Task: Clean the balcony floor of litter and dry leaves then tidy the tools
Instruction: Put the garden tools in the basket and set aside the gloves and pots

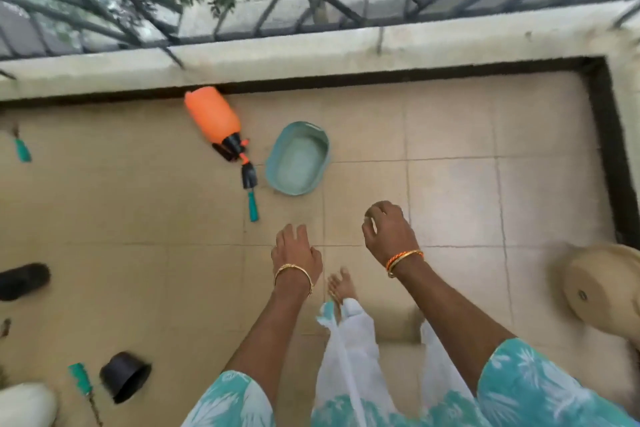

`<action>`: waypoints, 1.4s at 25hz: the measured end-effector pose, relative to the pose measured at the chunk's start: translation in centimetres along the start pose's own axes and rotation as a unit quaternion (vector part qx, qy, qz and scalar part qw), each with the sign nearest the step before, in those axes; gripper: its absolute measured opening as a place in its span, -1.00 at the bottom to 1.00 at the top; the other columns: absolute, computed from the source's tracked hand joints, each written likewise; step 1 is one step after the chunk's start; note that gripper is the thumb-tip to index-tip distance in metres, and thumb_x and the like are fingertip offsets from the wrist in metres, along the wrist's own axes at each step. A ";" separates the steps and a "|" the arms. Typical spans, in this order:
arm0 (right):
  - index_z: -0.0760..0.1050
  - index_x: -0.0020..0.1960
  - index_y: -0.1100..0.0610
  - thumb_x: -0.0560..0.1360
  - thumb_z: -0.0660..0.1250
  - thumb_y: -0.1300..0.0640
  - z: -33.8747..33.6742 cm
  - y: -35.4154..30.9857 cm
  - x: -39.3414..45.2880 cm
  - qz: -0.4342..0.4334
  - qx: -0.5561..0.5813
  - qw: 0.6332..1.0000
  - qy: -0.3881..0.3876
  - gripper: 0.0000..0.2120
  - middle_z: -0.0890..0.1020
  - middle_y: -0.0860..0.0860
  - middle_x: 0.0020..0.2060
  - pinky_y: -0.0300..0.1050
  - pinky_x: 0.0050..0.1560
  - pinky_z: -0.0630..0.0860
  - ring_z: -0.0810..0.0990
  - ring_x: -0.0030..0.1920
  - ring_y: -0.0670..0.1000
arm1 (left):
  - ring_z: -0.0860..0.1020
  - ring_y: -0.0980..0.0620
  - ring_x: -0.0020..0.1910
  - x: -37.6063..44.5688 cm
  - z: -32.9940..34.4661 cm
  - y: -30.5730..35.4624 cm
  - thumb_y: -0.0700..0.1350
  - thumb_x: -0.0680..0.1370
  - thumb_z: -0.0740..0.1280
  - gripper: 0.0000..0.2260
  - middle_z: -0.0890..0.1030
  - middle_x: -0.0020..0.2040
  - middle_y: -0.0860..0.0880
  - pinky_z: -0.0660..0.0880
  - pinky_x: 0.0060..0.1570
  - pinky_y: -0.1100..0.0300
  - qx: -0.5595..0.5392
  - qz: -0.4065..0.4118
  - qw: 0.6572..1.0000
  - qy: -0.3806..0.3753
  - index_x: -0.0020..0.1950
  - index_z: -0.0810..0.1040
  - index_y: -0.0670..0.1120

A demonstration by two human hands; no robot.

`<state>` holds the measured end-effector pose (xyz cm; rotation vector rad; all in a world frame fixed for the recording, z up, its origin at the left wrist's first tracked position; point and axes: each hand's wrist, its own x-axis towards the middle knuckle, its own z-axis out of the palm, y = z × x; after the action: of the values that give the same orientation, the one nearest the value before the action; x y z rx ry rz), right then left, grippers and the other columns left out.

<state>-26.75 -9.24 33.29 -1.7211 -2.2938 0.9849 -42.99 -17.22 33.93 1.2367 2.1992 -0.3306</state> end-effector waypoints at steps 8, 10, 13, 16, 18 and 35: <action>0.54 -0.06 0.24 0.46 0.25 0.22 5.7 -10.6 10.4 -0.039 0.011 0.992 -0.118 -0.87 0.59 0.18 -0.10 -0.01 -0.08 0.49 0.56 -0.08 0.19 | 0.29 -0.11 0.37 5.8 -2.0 -12.0 -0.12 0.56 0.21 -0.57 0.27 0.43 -0.10 0.37 0.26 0.03 -0.162 -0.122 0.979 -0.008 0.43 0.30 -0.10; 0.55 -0.03 0.23 0.44 0.26 0.23 6.9 -11.9 13.3 -0.023 0.012 0.988 -0.149 -0.85 0.63 0.19 -0.10 0.02 -0.07 0.51 0.58 -0.07 0.21 | 0.30 -0.10 0.36 7.9 -2.2 -13.4 -0.12 0.56 0.21 -0.58 0.31 0.40 -0.10 0.36 0.28 0.03 -0.202 -0.138 0.969 -0.018 0.43 0.31 -0.09; 0.56 -0.01 0.23 0.45 0.28 0.25 8.9 -13.8 17.9 -0.023 -0.003 0.981 -0.194 -0.84 0.66 0.18 -0.09 -0.04 -0.06 0.50 0.60 -0.06 0.20 | 0.34 -0.11 0.33 11.4 -2.3 -14.9 -0.12 0.56 0.21 -0.59 0.36 0.35 -0.13 0.37 0.26 0.04 -0.244 -0.176 0.953 -0.035 0.41 0.33 -0.10; 0.58 -0.05 0.20 0.45 0.29 0.26 10.9 -15.9 22.0 0.015 -0.006 0.974 -0.225 -0.88 0.67 0.13 -0.12 -0.19 -0.12 0.41 0.60 -0.07 0.14 | 0.36 -0.12 0.31 14.7 -1.8 -16.1 -0.14 0.55 0.21 -0.60 0.38 0.34 -0.14 0.37 0.26 0.06 -0.281 -0.196 0.938 -0.054 0.40 0.35 -0.10; 0.58 -0.13 0.16 0.44 0.29 0.26 13.4 -17.1 24.9 0.051 0.015 0.968 -0.246 -0.91 0.68 0.10 -0.18 -0.18 -0.09 0.46 0.62 -0.10 0.09 | 0.37 -0.12 0.30 17.5 -1.3 -17.2 -0.14 0.55 0.21 -0.60 0.39 0.33 -0.14 0.37 0.25 0.05 -0.297 -0.204 0.931 -0.058 0.39 0.35 -0.10; 0.50 -0.04 0.03 0.33 0.52 0.05 47.1 -16.3 40.7 0.275 0.344 0.884 -0.157 -0.72 0.59 -0.04 -0.21 -0.08 -0.02 0.55 0.57 -0.15 -0.04 | 0.05 -0.03 0.54 49.6 11.3 -30.7 -0.34 0.53 0.20 -0.44 0.05 0.56 -0.07 0.13 0.49 0.06 -0.271 -0.024 0.960 0.063 0.52 0.17 -0.12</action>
<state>-75.70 4.47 -6.23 -1.9637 -1.2566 1.9992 -84.21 -4.66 -6.96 0.9171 2.2150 0.3292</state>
